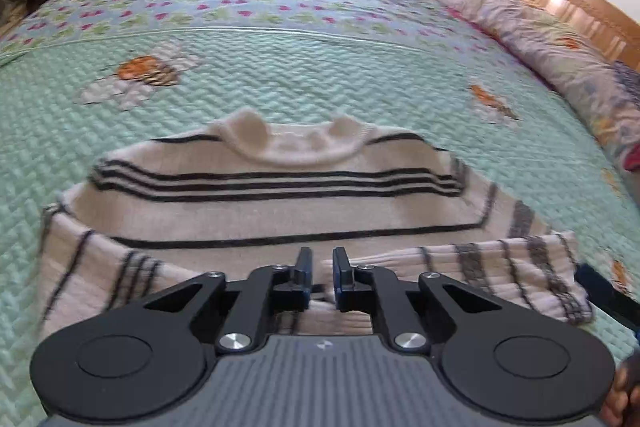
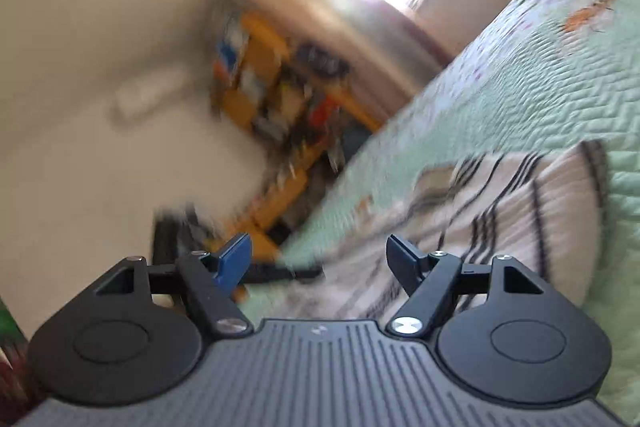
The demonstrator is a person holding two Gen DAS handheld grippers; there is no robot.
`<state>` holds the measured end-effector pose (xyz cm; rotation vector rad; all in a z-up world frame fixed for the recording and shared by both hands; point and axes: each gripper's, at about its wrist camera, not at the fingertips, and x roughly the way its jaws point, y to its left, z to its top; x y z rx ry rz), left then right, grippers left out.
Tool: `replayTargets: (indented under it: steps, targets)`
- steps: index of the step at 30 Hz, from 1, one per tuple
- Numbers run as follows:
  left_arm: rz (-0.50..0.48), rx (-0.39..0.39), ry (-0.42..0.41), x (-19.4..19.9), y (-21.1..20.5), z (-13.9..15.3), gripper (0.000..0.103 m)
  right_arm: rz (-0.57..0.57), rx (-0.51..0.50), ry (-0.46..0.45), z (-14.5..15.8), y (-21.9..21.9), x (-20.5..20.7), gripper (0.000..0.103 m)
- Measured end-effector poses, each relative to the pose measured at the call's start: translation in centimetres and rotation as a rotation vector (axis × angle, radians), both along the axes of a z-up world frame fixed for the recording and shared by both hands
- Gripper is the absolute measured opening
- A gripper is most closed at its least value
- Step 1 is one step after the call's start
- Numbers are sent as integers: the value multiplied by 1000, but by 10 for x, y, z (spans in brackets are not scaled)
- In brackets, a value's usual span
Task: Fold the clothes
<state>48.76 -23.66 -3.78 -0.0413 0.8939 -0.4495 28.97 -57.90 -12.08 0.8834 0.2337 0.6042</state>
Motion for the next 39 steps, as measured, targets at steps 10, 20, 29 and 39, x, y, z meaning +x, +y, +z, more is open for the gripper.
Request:
replayTargets:
  steps: [10,20,29,39]
  targets:
    - [-37,46,47,5,-30,-21,46,-41,65,57,-16,-5,10,78]
    - [-98,230,-8,-11,-58,-36,50,-40,-12,73,-17,4,6,79]
    - [-178,450,-130,-36,-97,-34,19,-54,-101,75,-13,13,5,79]
    - [-175,498,-150,-41,-105,-36,17,-63,-110,84,-14,13,6,79]
